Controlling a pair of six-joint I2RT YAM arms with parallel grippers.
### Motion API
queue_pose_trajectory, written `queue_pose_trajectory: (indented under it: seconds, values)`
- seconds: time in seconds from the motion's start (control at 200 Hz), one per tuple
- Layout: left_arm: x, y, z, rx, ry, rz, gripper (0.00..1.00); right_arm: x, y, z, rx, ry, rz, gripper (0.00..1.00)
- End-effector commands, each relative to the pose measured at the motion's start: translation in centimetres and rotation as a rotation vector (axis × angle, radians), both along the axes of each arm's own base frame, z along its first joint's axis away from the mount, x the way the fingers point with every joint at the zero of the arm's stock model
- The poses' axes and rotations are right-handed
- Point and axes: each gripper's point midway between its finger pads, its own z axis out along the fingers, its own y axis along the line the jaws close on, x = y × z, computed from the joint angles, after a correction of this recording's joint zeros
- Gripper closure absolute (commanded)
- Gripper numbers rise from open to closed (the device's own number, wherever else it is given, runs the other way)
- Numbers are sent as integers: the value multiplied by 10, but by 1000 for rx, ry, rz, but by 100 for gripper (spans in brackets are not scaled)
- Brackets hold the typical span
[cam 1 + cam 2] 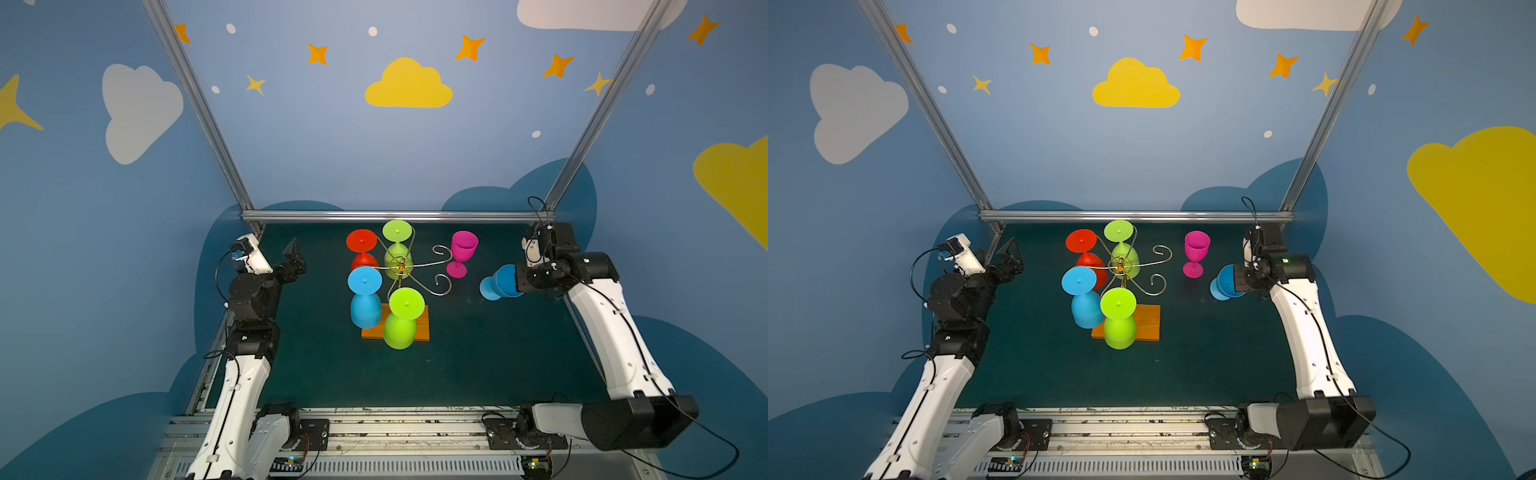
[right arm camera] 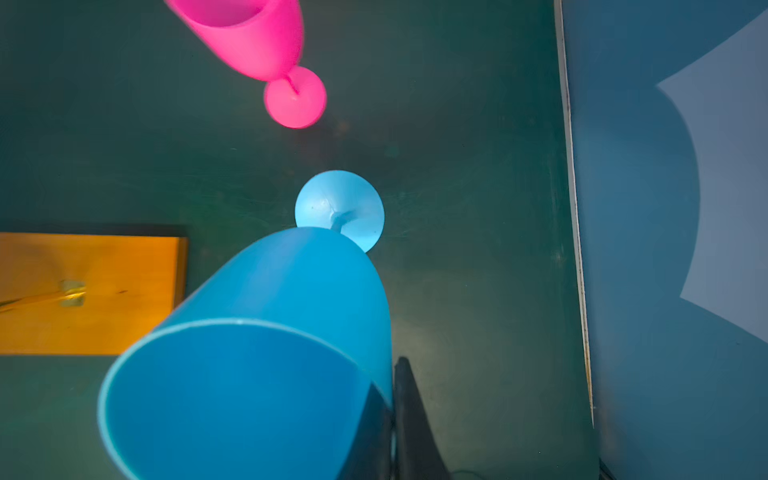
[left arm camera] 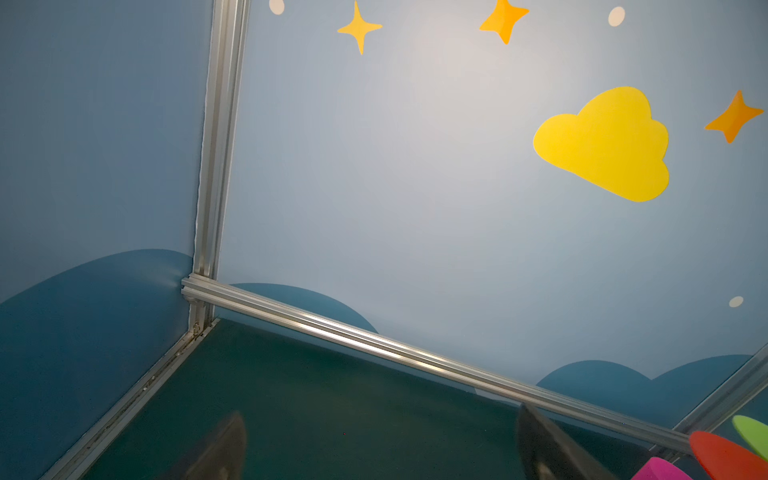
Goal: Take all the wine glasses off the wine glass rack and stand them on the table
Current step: 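Lower the cyan glass upright onto the table beside the magenta glass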
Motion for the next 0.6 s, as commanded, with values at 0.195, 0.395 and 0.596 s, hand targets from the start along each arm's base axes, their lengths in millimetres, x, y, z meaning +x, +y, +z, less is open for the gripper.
queue_pose_trajectory:
  seconds: [0.195,0.395,0.596]
  values:
    - [-10,3,6,22,-28,15,1,67,-13,-7,7,6,-22,100]
    - [-11,2,5,21,-29,13,1,102,-15,-17,19,21,-24,100]
    - [-10,3,3,20,-23,19,1,124,-14,-29,28,99,-32,100]
